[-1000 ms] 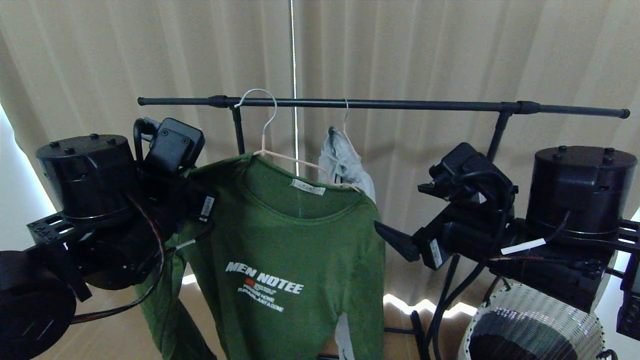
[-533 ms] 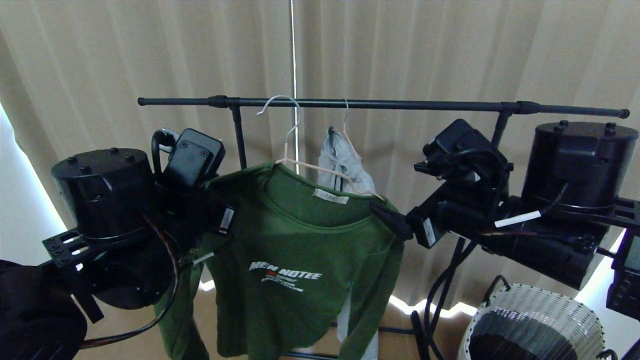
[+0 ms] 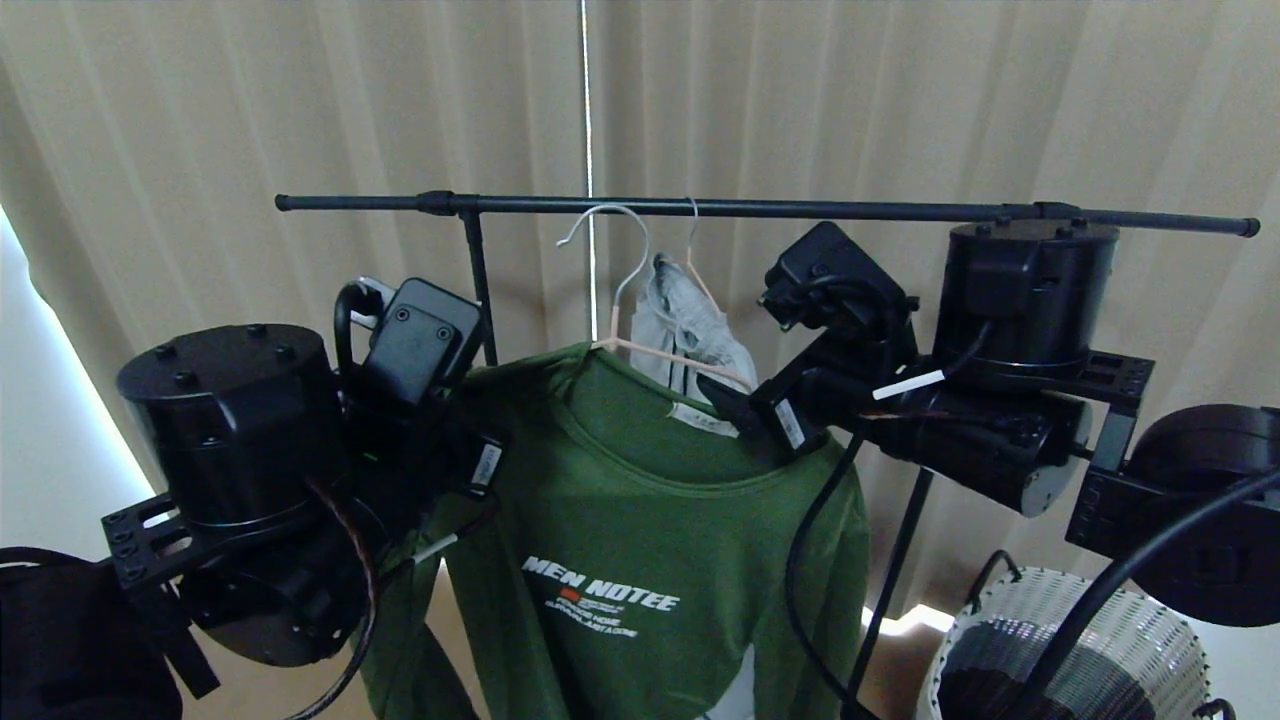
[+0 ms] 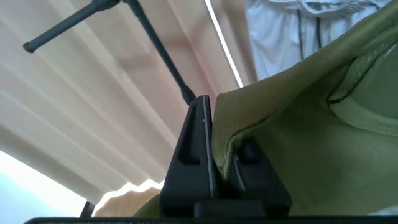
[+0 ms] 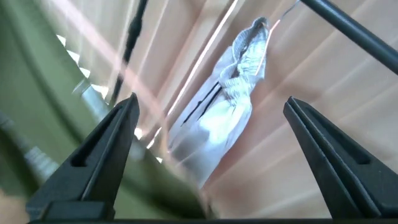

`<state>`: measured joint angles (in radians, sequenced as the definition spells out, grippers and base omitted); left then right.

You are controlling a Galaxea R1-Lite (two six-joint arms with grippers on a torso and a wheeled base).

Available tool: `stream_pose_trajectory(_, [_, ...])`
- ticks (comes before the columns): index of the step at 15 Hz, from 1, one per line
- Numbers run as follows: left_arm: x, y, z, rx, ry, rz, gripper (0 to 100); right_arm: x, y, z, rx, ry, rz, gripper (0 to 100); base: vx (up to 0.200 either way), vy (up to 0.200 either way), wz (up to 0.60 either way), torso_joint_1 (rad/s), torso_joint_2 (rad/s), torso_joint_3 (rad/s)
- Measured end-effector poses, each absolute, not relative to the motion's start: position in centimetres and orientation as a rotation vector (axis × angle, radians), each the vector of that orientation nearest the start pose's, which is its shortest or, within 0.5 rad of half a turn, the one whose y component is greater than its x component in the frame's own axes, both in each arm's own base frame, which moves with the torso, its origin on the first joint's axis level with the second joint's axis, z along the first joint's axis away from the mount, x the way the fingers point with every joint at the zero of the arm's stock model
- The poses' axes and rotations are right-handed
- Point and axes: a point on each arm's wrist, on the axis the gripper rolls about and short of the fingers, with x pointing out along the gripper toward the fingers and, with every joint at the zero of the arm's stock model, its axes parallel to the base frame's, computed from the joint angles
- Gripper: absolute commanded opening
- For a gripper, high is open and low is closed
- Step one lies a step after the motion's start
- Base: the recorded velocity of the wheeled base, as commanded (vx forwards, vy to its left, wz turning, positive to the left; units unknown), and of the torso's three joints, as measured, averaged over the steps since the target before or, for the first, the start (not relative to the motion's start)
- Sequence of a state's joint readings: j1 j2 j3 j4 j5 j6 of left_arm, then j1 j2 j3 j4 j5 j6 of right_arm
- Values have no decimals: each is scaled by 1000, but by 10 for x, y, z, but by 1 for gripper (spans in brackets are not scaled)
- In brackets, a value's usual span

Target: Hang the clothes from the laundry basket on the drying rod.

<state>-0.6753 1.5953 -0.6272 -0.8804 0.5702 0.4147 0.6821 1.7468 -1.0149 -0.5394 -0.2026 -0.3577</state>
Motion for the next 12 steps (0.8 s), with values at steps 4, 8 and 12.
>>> stream_pose_trajectory(4, [214, -159, 189, 469, 51, -126, 0, 264, 212, 211, -452, 91, 515, 0, 0, 0, 0, 0, 0, 0])
stream_pose_trajectory(8, [214, -160, 189, 468, 47, -132, 0, 262, 214, 208, -457, 99, 526, 0, 0, 0, 0, 0, 0, 0])
stream_pose_trajectory(12, [213, -160, 189, 470, 48, -135, 0, 262, 214, 207, -457, 98, 526, 0, 0, 0, 0, 0, 0, 0])
